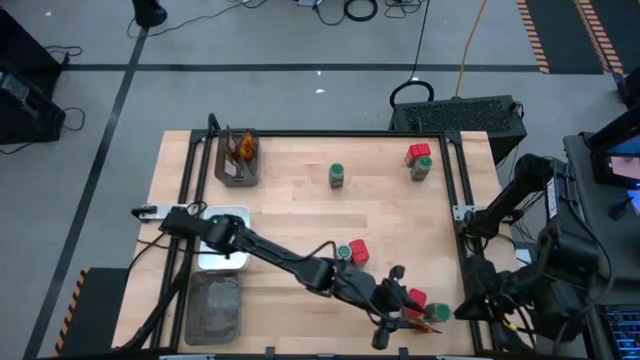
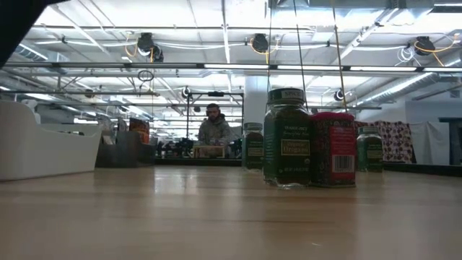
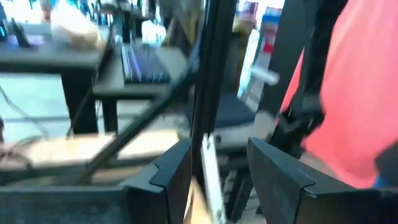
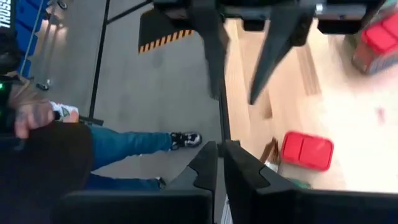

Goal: Sort spices by type
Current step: Put the orange seasoning pack into the top black bin

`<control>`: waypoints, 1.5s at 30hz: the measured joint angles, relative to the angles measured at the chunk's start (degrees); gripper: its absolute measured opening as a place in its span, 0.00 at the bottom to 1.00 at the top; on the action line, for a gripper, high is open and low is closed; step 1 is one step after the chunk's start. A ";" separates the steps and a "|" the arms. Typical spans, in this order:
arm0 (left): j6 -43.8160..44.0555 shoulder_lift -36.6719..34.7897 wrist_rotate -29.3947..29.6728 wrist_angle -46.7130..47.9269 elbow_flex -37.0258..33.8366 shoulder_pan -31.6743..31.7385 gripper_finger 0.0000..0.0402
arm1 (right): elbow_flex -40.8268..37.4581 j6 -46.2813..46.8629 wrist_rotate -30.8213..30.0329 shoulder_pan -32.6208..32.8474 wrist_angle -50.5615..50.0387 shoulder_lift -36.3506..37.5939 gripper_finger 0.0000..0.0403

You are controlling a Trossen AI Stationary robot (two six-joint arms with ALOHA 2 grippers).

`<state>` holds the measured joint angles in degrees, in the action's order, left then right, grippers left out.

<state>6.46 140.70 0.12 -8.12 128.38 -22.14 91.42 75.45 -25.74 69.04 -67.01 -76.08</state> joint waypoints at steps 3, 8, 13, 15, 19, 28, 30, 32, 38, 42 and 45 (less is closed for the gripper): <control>-2.60 1.54 -0.01 0.73 0.00 0.02 0.40 | -0.02 1.54 -0.04 1.05 -0.16 -0.59 0.02; -8.48 1.49 0.43 4.56 0.13 0.29 0.40 | -0.02 2.15 -0.17 1.33 -0.85 -2.08 0.02; -10.12 1.76 -0.11 8.11 0.07 1.36 0.40 | -0.04 3.05 -0.22 0.84 -2.68 -3.67 0.02; -11.86 1.69 -0.09 7.50 0.07 1.49 0.40 | -0.04 3.82 -0.24 0.38 -2.93 -3.81 0.02; -13.10 1.63 -0.79 7.89 0.08 1.45 0.40 | -0.04 5.35 -1.61 -0.13 -2.95 -3.81 0.02; -13.02 1.66 -3.68 10.20 0.05 2.87 0.40 | -0.07 5.09 -5.05 -1.57 -3.10 -3.81 0.02; -13.10 2.32 -3.79 8.49 0.11 3.18 0.40 | -0.07 5.08 -5.69 -2.02 -3.09 -3.81 0.02; -13.04 3.33 -4.63 7.79 0.09 3.22 0.40 | -0.09 5.06 -5.75 -2.42 -3.12 -3.81 0.02; -11.36 6.51 -4.81 2.11 -0.02 2.81 0.40 | -0.09 5.01 -5.77 -2.65 -3.12 -3.81 0.02; -9.81 7.59 -4.73 0.37 -0.02 2.45 0.40 | -0.09 3.89 -6.02 -2.67 -3.29 -3.81 0.02; -9.82 7.81 -4.57 0.79 -0.02 2.19 0.40 | -0.09 2.75 -6.91 -2.67 -3.64 -3.81 0.02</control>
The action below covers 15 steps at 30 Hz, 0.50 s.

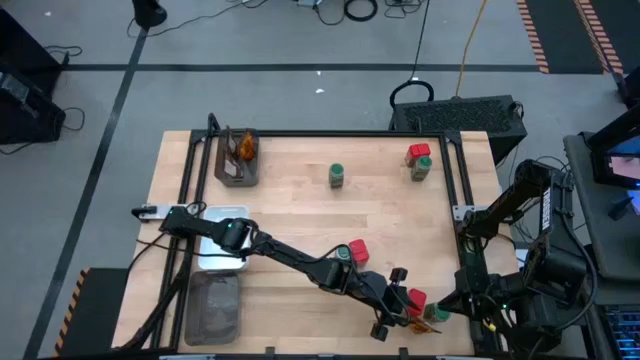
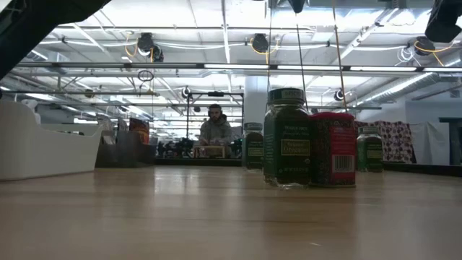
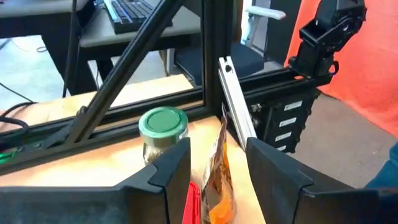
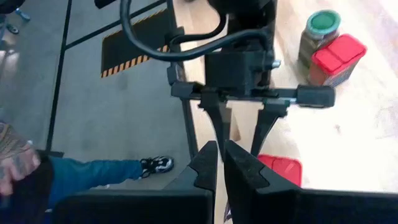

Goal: Sort spices by type
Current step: Put the orange seasoning pack into the top black bin

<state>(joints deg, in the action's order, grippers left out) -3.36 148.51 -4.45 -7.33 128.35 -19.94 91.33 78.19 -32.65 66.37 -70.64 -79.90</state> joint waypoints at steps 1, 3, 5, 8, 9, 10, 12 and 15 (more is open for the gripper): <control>-0.02 -0.03 0.05 0.02 0.00 0.00 0.40 | 0.00 -0.02 -0.54 -0.02 -0.29 0.00 0.02; -0.04 -0.17 0.28 -0.02 0.00 0.00 0.40 | 0.00 0.00 -1.45 -0.02 -1.12 0.00 0.02; -0.19 0.01 0.48 0.02 0.00 0.00 0.40 | 0.00 -0.02 -1.75 -0.02 -1.65 0.00 0.02; -0.43 0.55 0.75 -0.06 0.00 0.00 0.40 | 0.00 -0.02 -1.84 -0.02 -2.16 0.00 0.02; -0.43 0.84 0.85 -0.19 0.00 0.00 0.40 | 0.00 -0.01 -1.85 -0.01 -2.14 0.00 0.02; -0.29 1.21 0.88 -1.18 0.00 0.00 0.40 | 0.00 0.07 -1.82 0.00 -2.17 0.00 0.02; 0.00 1.44 1.01 -1.62 0.00 -0.11 0.40 | 0.00 1.39 -1.14 -0.02 -2.19 0.00 0.02; 0.00 1.92 2.15 -2.09 0.02 -0.17 0.40 | 0.00 4.41 4.01 -0.04 -3.21 0.01 0.02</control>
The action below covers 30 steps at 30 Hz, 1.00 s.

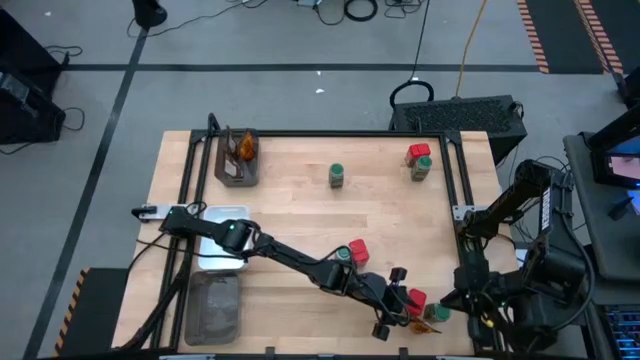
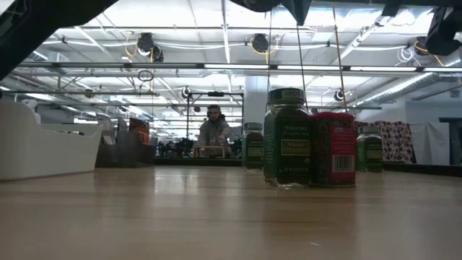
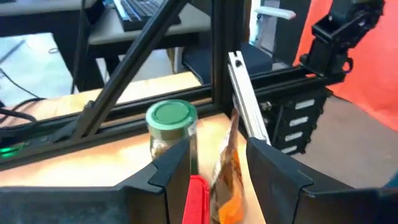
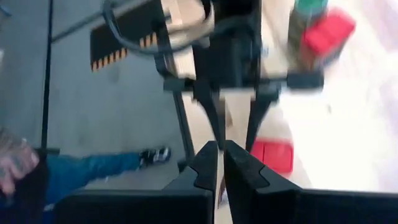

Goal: Sort spices by type
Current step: Put the orange seasoning pack into the top black bin

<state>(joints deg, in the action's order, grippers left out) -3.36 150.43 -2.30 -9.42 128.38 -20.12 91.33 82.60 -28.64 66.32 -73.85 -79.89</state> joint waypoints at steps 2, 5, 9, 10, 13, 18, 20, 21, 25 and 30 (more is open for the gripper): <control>0.04 0.15 0.21 -0.47 0.00 0.00 0.40 | -0.04 1.87 1.75 0.00 -1.17 -0.01 0.02; 0.04 0.26 0.19 -0.94 0.00 -0.04 0.40 | -1.07 3.84 2.39 -0.02 -2.39 0.01 0.02; 0.04 0.46 0.15 -0.58 0.00 -0.04 0.40 | -3.96 5.20 7.69 -1.40 -1.73 0.03 0.02; 0.02 0.48 0.13 -0.55 0.00 -0.04 0.40 | -4.69 5.42 8.97 -1.77 -1.32 0.01 0.02; 0.02 0.48 0.03 -0.62 0.00 -0.04 0.40 | -6.68 5.21 11.04 -2.66 0.65 0.01 0.02; 0.01 0.48 -0.39 -0.57 0.00 -0.19 0.40 | -9.20 3.19 13.25 -4.04 4.90 0.01 0.02; 0.00 0.48 -0.64 -0.60 0.00 -0.26 0.40 | -10.61 2.19 14.82 -4.85 6.06 0.01 0.02; 0.00 0.48 -0.66 -0.60 0.00 -0.26 0.40 | -11.38 1.55 15.60 -5.19 7.16 0.01 0.02; 0.00 0.90 -0.71 -1.24 0.06 -0.25 0.40 | -13.60 -0.06 17.01 -6.44 9.71 -0.01 0.02; 0.04 2.20 -0.95 -2.55 0.09 -0.26 0.40 | -13.99 -2.49 16.98 -7.49 11.89 0.01 0.02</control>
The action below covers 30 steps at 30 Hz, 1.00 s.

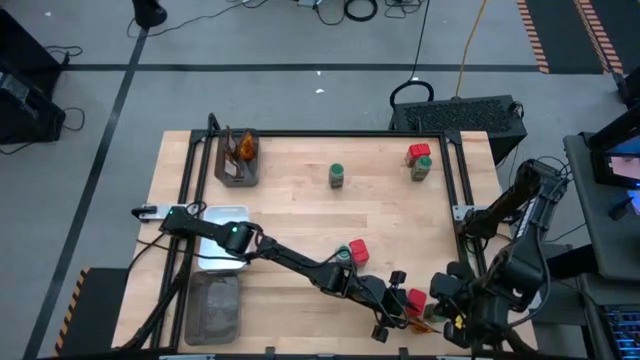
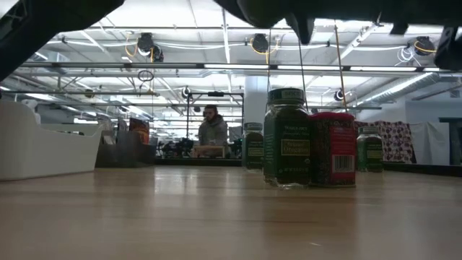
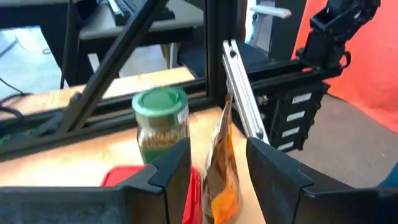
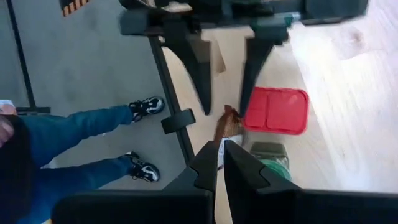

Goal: Sort spices by type
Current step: Put the orange seasoning pack into the top black bin

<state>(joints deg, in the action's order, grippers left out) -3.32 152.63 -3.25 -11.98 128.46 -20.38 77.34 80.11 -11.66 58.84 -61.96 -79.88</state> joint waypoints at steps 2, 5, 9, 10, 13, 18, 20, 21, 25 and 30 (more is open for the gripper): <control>0.03 0.11 0.02 -0.01 -0.02 -0.04 0.40 | 0.00 -0.73 -0.03 -0.41 0.36 -0.01 0.02; 0.03 0.11 0.29 -0.65 -0.02 -0.04 0.40 | 0.00 -1.54 -0.01 -0.81 0.51 -0.02 0.02; 0.07 0.35 0.44 -1.17 -0.02 0.00 0.40 | 0.00 -2.11 -0.02 -1.50 0.52 -0.02 0.02; 0.07 0.35 0.44 -1.18 -0.02 0.02 0.40 | 0.00 -2.33 -0.03 -1.56 0.53 -0.02 0.02; 0.09 0.35 0.42 -1.36 -0.02 0.02 0.40 | 0.00 -2.85 -0.15 -1.85 0.53 -0.02 0.02; 0.23 0.35 0.39 -1.55 -0.02 0.07 0.40 | 0.00 -3.47 -0.22 -2.25 0.49 -0.02 0.02; 0.23 0.35 0.37 -1.84 -0.02 0.07 0.40 | 0.00 -3.80 -0.24 -2.38 0.49 -0.02 0.02; 0.23 0.35 0.37 -1.96 -0.02 0.07 0.40 | 0.00 -4.19 -0.22 -2.58 0.49 -0.02 0.02; 0.51 0.42 0.33 -2.77 -0.02 0.07 0.40 | 0.00 -4.68 -0.24 -3.12 0.49 -0.02 0.02; 3.25 4.30 -1.61 -4.14 3.77 0.06 0.40 | 0.00 -5.73 -0.13 -3.75 0.51 -0.01 0.02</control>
<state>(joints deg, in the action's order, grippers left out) -0.07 156.94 -4.85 -16.11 132.23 -20.33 77.34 74.38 -11.79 55.08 -61.45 -79.88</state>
